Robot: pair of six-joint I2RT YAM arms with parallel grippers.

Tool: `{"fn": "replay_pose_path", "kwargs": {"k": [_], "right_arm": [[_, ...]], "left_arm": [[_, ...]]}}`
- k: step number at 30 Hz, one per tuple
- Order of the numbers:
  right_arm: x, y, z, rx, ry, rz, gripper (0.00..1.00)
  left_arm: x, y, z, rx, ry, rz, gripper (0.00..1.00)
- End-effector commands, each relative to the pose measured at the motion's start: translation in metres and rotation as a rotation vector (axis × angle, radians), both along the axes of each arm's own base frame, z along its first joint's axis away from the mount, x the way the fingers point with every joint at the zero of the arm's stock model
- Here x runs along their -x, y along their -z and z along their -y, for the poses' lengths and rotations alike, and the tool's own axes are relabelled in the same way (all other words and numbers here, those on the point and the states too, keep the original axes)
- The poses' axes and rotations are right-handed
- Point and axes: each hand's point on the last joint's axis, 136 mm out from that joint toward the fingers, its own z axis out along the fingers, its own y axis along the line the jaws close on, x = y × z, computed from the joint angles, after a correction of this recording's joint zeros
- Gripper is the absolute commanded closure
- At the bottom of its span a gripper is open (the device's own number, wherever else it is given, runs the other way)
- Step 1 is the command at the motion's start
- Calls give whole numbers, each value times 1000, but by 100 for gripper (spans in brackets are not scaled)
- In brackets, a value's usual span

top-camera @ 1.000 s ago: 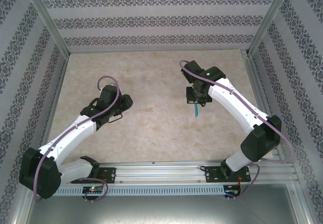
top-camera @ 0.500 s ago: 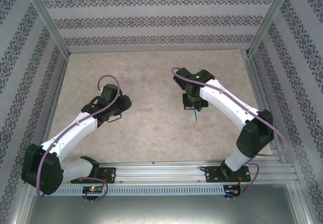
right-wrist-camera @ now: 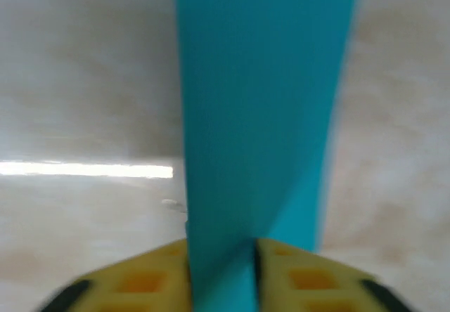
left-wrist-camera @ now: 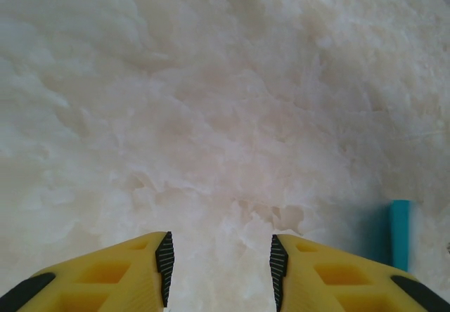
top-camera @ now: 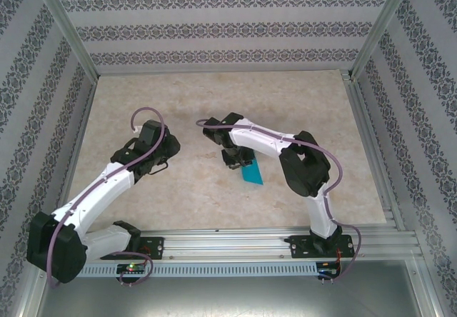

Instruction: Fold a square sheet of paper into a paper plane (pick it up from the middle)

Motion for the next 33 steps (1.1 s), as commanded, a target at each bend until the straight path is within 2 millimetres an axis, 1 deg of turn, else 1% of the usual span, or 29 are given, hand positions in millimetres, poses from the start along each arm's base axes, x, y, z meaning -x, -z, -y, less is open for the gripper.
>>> {"fn": "replay_pose_path", "kwargs": {"k": [1,3,4,5,6,8,9,11,13,14,16,17,19,21,23,25,27,30,31,33], "right_arm": [[-4,-18,-78,-410,-16,-6,59],[-6,-30,-87,-529,16,10,55],[-9,-39,-87,-587,26,38,55],[-14,-46,-85,-634,34,71,54],[-15,-48,-78,-673,51,98,52],[-20,-50,-72,-789,72,137,54],[-20,-47,-67,-835,89,152,57],[-21,-38,-56,-892,141,159,65],[-19,-29,-52,-942,180,147,74],[-18,-25,-50,-948,190,145,77],[-14,-12,-43,-914,219,139,78],[-13,-7,-41,-906,229,139,79],[-8,10,-37,-888,273,116,80],[-5,21,-37,-887,299,99,82],[0,36,-33,-848,341,92,83],[4,45,-34,-843,368,87,83],[10,55,-31,-816,410,87,83],[13,55,-40,-866,419,95,83],[12,51,-43,-889,414,100,83],[9,36,-46,-926,388,129,80]], "left_arm": [[9,5,-17,-34,-52,-19,55],[9,6,-16,-31,-49,-23,55],[9,7,-14,-24,-39,-22,55],[8,7,-11,-14,-23,-18,55],[6,9,-6,1,-6,-18,55],[3,13,5,37,37,-23,55],[-1,14,15,66,74,-18,54],[-6,19,32,113,146,-34,52],[-13,23,53,158,231,-62,53],[-16,24,59,174,258,-76,53],[-22,32,74,207,306,-115,54],[-25,34,81,229,328,-124,54],[-29,37,96,271,366,-142,54],[-33,41,107,299,393,-157,54],[-37,43,118,318,422,-178,54],[-40,46,128,331,447,-200,55],[-42,49,138,348,473,-218,55],[-47,55,152,364,498,-243,58],[-49,56,157,368,506,-252,59],[-55,56,168,377,530,-254,61]]}}
